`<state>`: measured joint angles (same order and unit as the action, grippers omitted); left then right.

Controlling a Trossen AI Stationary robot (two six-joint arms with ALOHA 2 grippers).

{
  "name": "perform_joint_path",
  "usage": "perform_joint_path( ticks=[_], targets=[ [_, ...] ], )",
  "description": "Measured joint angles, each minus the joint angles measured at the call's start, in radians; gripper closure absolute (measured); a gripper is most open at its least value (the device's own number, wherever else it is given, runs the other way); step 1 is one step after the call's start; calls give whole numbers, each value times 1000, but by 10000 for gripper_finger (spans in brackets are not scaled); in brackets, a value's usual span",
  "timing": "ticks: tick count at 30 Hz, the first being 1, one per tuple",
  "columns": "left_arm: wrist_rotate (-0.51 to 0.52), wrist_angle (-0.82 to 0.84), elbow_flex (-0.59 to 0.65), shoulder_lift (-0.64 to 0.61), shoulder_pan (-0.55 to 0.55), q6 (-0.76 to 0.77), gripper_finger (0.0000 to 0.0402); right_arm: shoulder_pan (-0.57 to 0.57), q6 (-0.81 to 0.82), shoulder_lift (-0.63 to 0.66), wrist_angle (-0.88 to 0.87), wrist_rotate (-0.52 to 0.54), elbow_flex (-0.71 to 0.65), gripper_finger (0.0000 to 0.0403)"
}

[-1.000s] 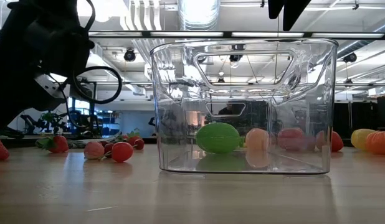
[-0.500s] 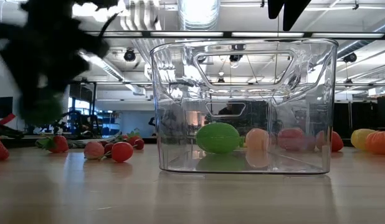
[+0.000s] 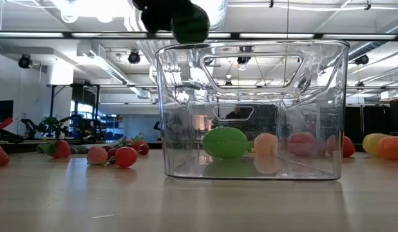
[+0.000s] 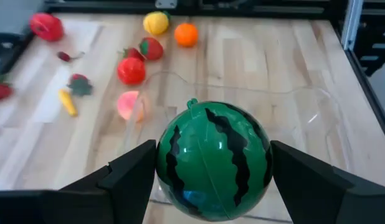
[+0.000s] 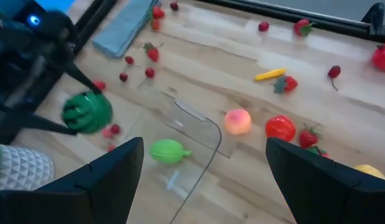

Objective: Pick and placing Produce into tupperware
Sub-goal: Put the watermelon into the transparent bin, then put the pumpkin into the transparent bin

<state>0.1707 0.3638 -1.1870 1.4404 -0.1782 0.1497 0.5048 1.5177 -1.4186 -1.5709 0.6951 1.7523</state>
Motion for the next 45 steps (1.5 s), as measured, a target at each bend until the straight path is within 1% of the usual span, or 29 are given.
perform_joint_path(
  ticks=[5,8,11,15,17,22,26,28,33,36,39,41,45],
  targets=[
    [-38,-89,1,105,9,0,127,17,57,74,0,9,-110,74],
    [-45,-91,-13,177,9,5,127,17,82,111,0,-17,-182,74],
    [-47,-78,-24,224,9,57,127,17,109,139,-1,-42,-236,74],
    [-27,-79,-44,247,8,104,127,20,130,151,0,-64,-278,74],
    [-22,-45,-55,256,8,146,121,20,133,152,-1,-69,-288,74],
    [-20,-5,-80,260,13,227,84,21,132,152,0,-72,-296,74],
    [-64,-5,-85,261,32,350,63,21,131,152,1,-66,-296,74],
    [-75,-8,-86,261,41,365,60,20,131,154,0,-66,-296,74],
    [-74,-10,-85,239,48,239,59,20,124,154,0,-68,-296,74],
    [-78,27,-83,186,48,230,59,20,97,154,1,-112,-296,74],
    [-78,134,-72,120,48,229,59,21,81,146,0,-183,-296,74],
    [-77,210,-61,75,48,243,59,21,79,138,2,-209,-297,74],
    [-78,435,-46,-17,48,363,59,18,71,113,4,-231,-297,74]
  ],
)
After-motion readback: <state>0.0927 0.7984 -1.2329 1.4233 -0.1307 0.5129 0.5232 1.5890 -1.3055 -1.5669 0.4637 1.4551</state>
